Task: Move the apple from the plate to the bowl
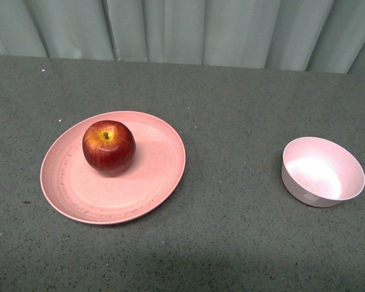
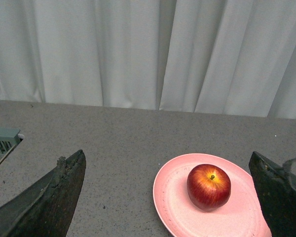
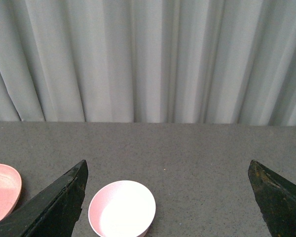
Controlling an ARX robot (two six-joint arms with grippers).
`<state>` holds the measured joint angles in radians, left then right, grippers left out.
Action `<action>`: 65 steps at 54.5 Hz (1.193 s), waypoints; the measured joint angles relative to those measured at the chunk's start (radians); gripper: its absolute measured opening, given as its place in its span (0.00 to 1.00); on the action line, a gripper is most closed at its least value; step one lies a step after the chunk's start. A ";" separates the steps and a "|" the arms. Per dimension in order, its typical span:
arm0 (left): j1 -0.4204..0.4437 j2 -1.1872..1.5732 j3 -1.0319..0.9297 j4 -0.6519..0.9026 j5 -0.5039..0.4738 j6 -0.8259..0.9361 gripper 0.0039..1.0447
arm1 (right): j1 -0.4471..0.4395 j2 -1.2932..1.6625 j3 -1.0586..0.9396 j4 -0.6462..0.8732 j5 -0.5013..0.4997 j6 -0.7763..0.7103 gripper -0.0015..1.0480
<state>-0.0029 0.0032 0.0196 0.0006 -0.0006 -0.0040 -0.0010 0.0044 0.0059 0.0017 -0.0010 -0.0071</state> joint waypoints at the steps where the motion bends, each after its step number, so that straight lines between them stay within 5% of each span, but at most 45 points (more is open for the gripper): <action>1: 0.000 0.000 0.000 0.000 0.000 0.000 0.94 | 0.000 0.000 0.000 0.000 0.000 0.000 0.91; 65: 0.000 0.000 0.000 0.000 0.000 0.000 0.94 | 0.000 0.000 0.000 0.000 0.000 0.000 0.91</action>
<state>-0.0029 0.0032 0.0196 0.0006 -0.0006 -0.0040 -0.0010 0.0044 0.0059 0.0017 -0.0010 -0.0071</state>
